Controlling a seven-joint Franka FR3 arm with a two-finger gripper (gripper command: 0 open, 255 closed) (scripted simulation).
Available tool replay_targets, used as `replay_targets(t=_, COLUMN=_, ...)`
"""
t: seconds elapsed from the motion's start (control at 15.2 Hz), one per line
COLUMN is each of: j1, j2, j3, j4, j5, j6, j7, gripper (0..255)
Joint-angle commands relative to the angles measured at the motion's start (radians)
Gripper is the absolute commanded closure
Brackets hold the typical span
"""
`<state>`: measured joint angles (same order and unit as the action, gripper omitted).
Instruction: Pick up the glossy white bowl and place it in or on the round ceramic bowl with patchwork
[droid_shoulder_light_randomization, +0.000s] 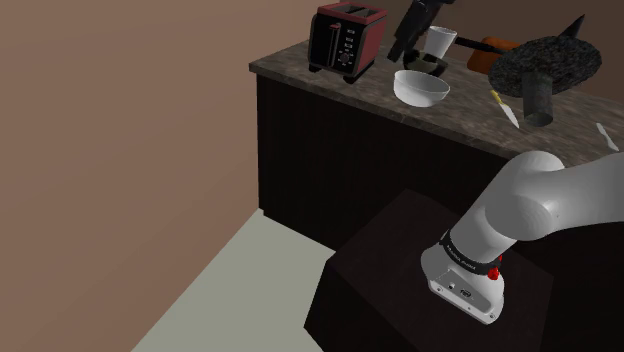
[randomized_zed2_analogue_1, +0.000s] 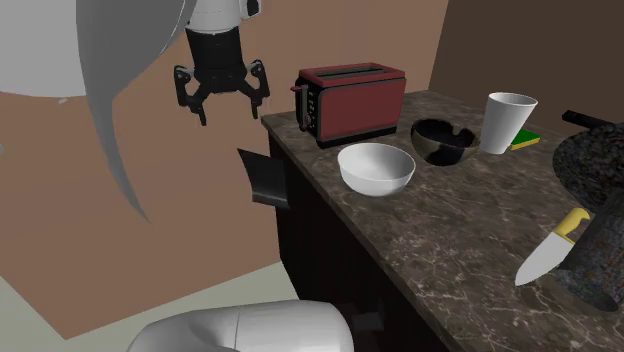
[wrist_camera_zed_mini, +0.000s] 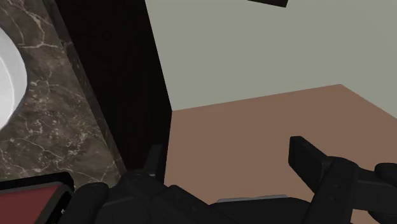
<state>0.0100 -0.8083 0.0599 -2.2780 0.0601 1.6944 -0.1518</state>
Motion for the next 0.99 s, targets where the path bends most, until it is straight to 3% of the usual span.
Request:
replay_targets(t=0.0, j1=0.0, j2=0.0, j3=0.0, j4=0.0, j5=0.0, j6=0.0, j7=0.0, gripper=0)
replay_targets(t=0.92, j1=-0.12, j2=0.096, j3=-0.277, j4=-0.079, j5=-0.125, j6=0.169, j7=-0.216, gripper=0)
